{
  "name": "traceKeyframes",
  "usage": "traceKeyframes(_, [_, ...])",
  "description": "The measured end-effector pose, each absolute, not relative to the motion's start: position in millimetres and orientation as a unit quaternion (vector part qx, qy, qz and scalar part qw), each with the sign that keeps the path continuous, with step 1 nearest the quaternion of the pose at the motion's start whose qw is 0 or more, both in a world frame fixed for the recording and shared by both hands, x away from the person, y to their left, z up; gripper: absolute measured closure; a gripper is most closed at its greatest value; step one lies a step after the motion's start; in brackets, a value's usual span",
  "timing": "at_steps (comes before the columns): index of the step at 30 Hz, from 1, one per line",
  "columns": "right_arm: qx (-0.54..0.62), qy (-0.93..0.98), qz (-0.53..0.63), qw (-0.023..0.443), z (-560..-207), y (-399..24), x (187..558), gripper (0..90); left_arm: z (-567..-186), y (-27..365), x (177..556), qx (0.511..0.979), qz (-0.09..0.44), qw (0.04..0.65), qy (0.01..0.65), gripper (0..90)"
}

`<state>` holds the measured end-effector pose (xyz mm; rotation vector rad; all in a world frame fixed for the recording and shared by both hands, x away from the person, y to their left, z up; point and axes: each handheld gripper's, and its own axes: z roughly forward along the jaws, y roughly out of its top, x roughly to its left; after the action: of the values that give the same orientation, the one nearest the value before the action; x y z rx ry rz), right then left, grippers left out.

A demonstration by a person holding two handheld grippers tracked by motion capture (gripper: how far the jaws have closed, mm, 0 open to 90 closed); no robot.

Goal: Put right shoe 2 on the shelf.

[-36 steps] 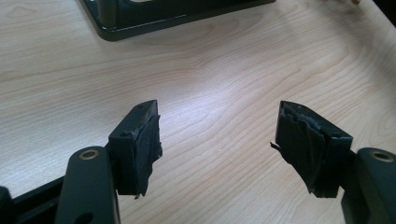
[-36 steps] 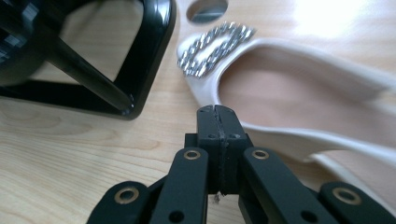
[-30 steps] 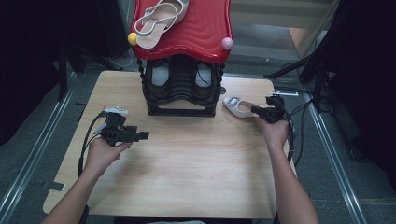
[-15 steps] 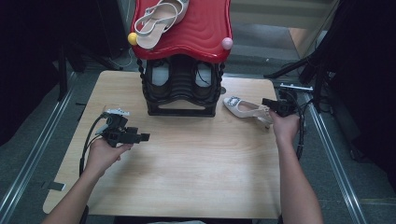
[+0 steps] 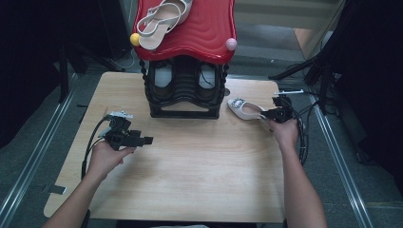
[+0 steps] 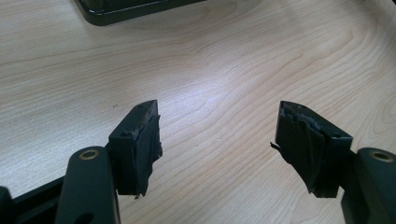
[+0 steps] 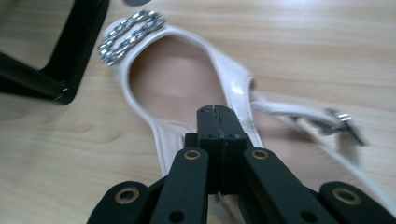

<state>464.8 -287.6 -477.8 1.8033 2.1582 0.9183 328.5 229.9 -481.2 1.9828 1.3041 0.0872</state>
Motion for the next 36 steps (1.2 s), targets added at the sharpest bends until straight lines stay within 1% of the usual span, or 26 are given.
traceKeyframes(2, [0.606,0.730,0.302,0.092,-477.5,-282.9,463.7,90.0,-481.0,230.3,328.6,0.774,0.033,0.375,0.509,31.3])
traceKeyframes(5, [0.605,0.731,0.306,0.075,-477.6,-275.9,462.9,90.0,-480.9,230.6,328.7,0.773,0.033,0.377,0.510,31.3])
traceKeyframes(8, [0.610,0.735,0.287,0.074,-477.4,-267.9,462.4,90.0,-480.7,230.8,328.5,0.772,0.033,0.377,0.510,31.3])
traceKeyframes(22, [0.626,0.727,0.279,0.033,-474.2,-258.6,467.0,90.0,-480.9,230.6,329.6,0.774,0.032,0.377,0.508,31.3])
traceKeyframes(33, [0.626,0.721,0.297,0.020,-474.8,-249.1,469.8,90.0,-480.5,229.3,330.3,0.774,0.032,0.377,0.508,31.3])
traceKeyframes(36, [0.624,0.720,0.302,0.023,-475.1,-248.9,470.2,90.0,-480.2,229.7,330.2,0.775,0.032,0.377,0.507,31.3])
